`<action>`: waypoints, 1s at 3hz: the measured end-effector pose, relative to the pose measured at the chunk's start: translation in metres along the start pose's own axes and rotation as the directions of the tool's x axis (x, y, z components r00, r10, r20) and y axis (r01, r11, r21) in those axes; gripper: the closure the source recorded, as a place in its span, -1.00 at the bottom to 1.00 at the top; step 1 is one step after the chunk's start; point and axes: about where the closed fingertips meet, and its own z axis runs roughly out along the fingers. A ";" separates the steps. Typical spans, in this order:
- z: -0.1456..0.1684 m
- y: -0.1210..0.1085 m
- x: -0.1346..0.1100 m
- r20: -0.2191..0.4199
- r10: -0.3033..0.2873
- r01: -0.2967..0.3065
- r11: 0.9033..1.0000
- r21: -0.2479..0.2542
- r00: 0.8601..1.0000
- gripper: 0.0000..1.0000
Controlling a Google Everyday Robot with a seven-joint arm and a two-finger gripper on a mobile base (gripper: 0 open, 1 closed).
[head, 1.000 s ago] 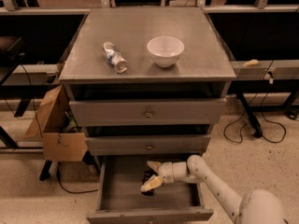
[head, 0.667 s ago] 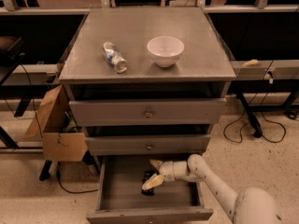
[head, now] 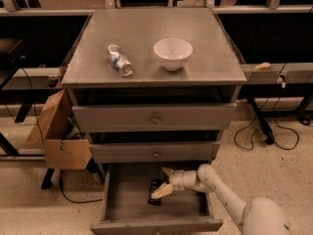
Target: Pick rxbar chocolate from bottom drawer and place on counter
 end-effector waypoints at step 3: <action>0.033 -0.012 0.045 -0.207 -0.151 0.186 0.969 0.161 0.967 -1.00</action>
Offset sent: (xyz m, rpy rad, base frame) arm -0.0029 0.0037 -0.0556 -0.2971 -0.1830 -0.0496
